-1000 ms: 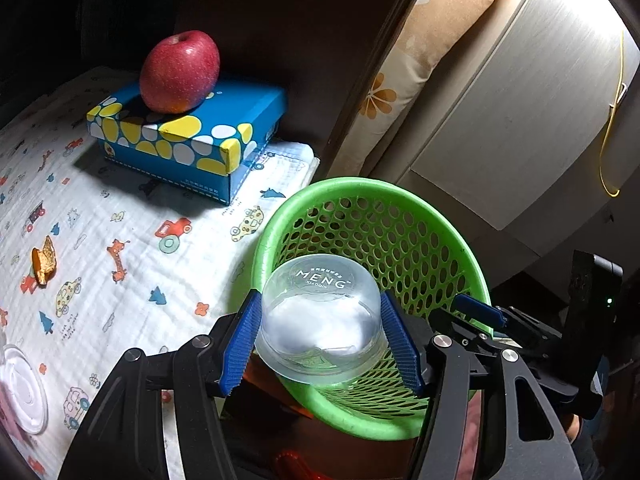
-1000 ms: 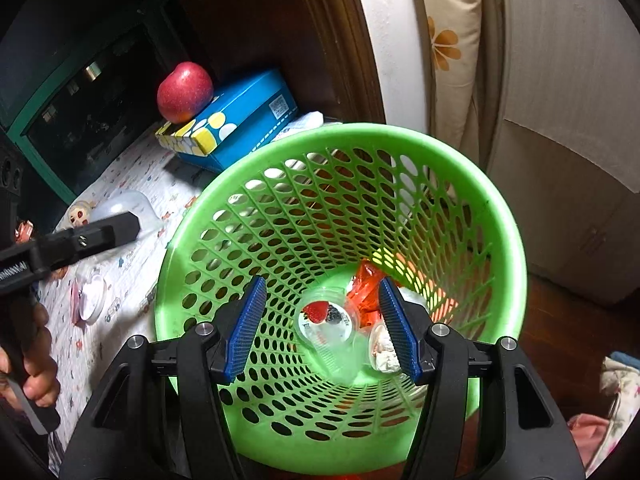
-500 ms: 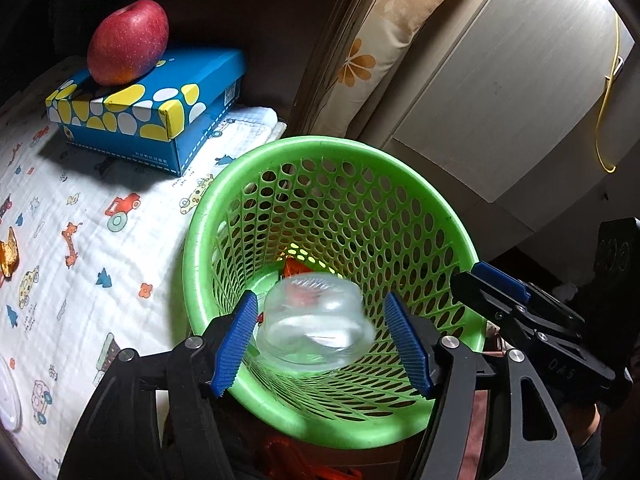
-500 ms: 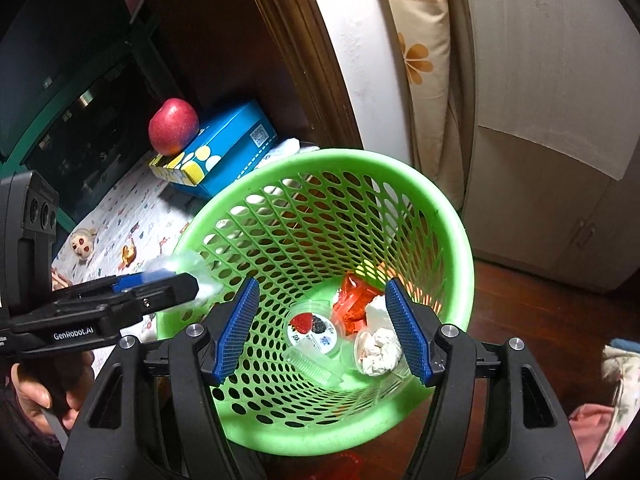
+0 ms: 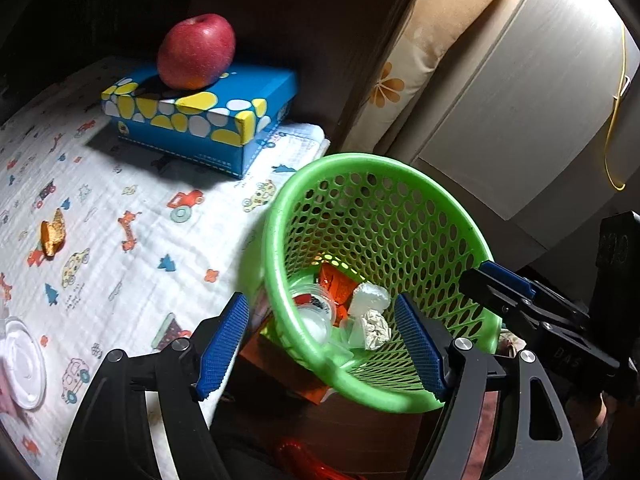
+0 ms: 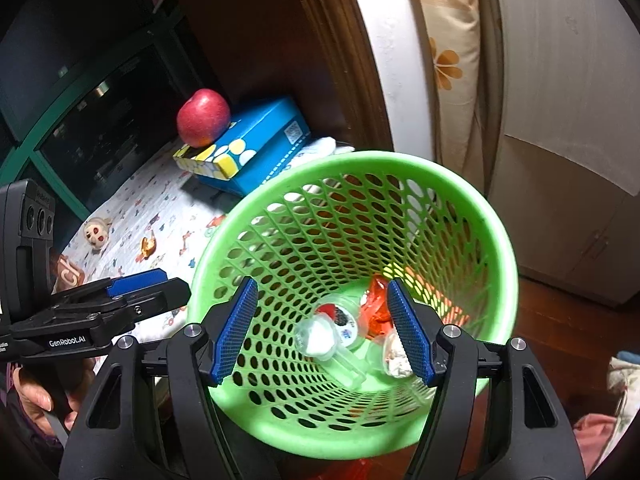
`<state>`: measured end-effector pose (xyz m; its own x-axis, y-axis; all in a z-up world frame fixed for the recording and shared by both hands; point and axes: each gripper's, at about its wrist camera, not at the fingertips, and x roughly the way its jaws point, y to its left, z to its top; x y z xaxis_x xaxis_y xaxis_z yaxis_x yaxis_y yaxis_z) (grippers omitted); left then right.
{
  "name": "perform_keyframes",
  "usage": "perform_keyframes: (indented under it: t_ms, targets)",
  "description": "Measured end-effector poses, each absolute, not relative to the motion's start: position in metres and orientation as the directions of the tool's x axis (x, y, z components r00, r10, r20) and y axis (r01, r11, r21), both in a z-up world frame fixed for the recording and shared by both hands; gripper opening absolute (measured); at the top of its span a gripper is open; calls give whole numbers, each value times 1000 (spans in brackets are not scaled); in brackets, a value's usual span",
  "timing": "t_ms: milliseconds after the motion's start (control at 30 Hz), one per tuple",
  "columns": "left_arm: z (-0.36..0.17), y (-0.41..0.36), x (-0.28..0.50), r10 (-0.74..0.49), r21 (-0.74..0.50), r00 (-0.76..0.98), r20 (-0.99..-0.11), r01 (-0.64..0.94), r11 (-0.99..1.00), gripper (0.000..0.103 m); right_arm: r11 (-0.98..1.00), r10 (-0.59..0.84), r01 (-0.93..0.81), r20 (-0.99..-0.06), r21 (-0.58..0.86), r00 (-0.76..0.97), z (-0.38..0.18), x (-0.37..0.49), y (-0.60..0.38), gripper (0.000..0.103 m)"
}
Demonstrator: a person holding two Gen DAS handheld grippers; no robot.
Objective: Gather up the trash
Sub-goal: 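Carry cup and container over the green basket and open both grippers, then grasp the pink wet-wipe pack with the left gripper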
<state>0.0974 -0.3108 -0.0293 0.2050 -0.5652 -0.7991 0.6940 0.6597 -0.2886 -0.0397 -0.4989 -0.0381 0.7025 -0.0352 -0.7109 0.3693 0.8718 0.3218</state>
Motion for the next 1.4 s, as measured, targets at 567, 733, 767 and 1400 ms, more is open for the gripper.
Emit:
perform_keyframes:
  t_ms: [567, 733, 767, 1400]
  targets:
    - [-34, -136, 149, -400, -236, 409, -820, 395, 888, 79, 920, 106, 205, -717, 333, 690, -38, 18, -420, 69]
    - [-41, -77, 162, -341, -263, 431, -835, 233, 936, 79, 931, 145, 151, -717, 332, 682, -38, 36, -394, 72]
    - [-42, -65, 164, -329, -270, 435, -838, 194, 943, 79, 932, 150, 145, -717, 333, 681, -38, 37, -391, 72]
    - [-96, 38, 199, -360, -522, 406, -840, -424, 740, 85, 935, 250, 33, -723, 353, 644, -44, 59, -339, 74]
